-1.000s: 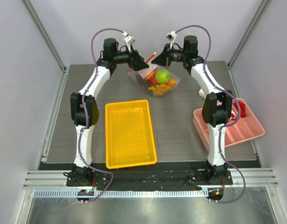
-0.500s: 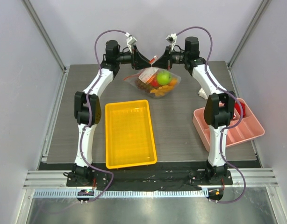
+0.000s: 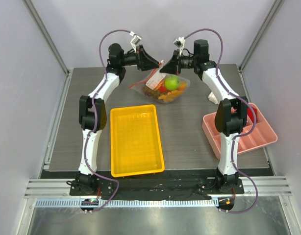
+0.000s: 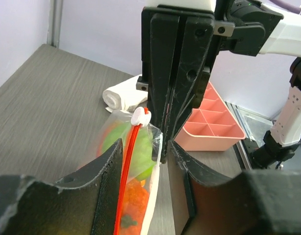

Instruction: Open the zip-top bag and remove the fake food

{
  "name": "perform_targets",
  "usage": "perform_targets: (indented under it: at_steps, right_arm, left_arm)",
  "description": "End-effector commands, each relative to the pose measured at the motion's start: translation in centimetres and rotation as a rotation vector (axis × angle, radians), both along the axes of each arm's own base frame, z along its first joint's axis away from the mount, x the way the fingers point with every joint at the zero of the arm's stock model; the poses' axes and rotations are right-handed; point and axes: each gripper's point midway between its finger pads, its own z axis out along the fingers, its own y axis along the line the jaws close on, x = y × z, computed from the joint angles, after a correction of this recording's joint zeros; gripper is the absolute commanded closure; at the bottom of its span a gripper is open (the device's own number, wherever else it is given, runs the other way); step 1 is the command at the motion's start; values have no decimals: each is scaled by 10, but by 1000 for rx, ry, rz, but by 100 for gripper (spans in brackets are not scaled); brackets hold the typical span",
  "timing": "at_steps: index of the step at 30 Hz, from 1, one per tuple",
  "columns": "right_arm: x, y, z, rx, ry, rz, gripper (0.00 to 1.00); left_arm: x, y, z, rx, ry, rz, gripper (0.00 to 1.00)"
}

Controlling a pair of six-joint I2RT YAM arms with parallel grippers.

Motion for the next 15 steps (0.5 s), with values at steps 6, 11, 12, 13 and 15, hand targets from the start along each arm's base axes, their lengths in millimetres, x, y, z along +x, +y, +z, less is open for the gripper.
perform_targets:
  at_steps: [6,11,12,13,15]
  right_arm:
    - [-25,1,60,35,-142,49,99]
    - [-30,3,65,39,-149,61,99]
    - [-29,2,65,38,-149,58,99]
    - [-29,2,65,38,-151,57,99]
    - [-31,2,66,37,-151,58,99]
  left_arm:
    - [-9,-11,11,-13,-36,-61,59]
    - [-11,-11,10,-11,-30,-78,65]
    - [-11,-10,12,-12,-30,-77,66]
    - [-11,-10,13,-12,-32,-78,66]
    - [-11,-12,10,-7,-21,-85,66]
